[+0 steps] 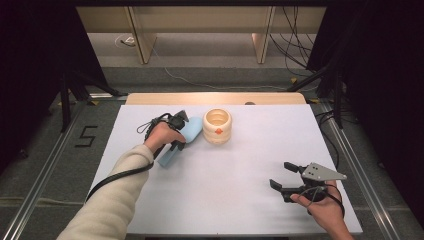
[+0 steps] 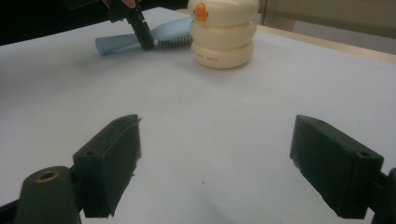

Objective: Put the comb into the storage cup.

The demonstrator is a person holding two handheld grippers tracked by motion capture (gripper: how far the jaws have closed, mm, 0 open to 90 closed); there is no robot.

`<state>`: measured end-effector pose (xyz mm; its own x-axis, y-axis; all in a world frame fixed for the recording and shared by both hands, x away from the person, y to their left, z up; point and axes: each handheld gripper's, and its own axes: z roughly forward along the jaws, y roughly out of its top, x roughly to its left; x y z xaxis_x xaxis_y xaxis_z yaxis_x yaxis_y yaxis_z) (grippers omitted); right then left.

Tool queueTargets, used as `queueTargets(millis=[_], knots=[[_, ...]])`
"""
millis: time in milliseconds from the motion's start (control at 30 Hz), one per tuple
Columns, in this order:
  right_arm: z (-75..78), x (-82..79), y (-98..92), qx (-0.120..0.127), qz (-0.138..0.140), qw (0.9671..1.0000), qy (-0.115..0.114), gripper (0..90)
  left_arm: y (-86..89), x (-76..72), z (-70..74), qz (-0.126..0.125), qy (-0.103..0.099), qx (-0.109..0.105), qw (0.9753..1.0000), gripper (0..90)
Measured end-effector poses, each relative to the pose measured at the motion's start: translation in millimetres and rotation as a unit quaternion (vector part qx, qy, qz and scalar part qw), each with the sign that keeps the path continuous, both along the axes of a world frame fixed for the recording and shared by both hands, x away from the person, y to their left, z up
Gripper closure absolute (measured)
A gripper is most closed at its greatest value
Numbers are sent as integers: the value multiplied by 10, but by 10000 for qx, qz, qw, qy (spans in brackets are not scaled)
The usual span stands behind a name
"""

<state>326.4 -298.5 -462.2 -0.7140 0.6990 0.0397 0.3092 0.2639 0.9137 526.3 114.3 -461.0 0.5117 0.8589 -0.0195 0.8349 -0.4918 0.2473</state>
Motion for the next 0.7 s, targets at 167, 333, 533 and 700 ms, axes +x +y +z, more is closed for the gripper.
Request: queueTargets(millis=[167, 333, 533, 700], knots=[[1, -1, -2, -11, -8, 10000, 4, 172, -7, 5, -3, -21, 48, 21, 10000, 638], [-1, 0, 1, 1, -1, 10000, 3, 172, -16, 10, -3, -57, 83, 52, 9999, 650], [-5, 2, 3, 6, -6, 10000, -3, 172, -24, 15, -3, -76, 107, 109, 9999, 656], [-5, 3, 1, -15, -4, 10000, 21, 172, -30, 9, -10, -69, 95, 156, 9998, 667]])
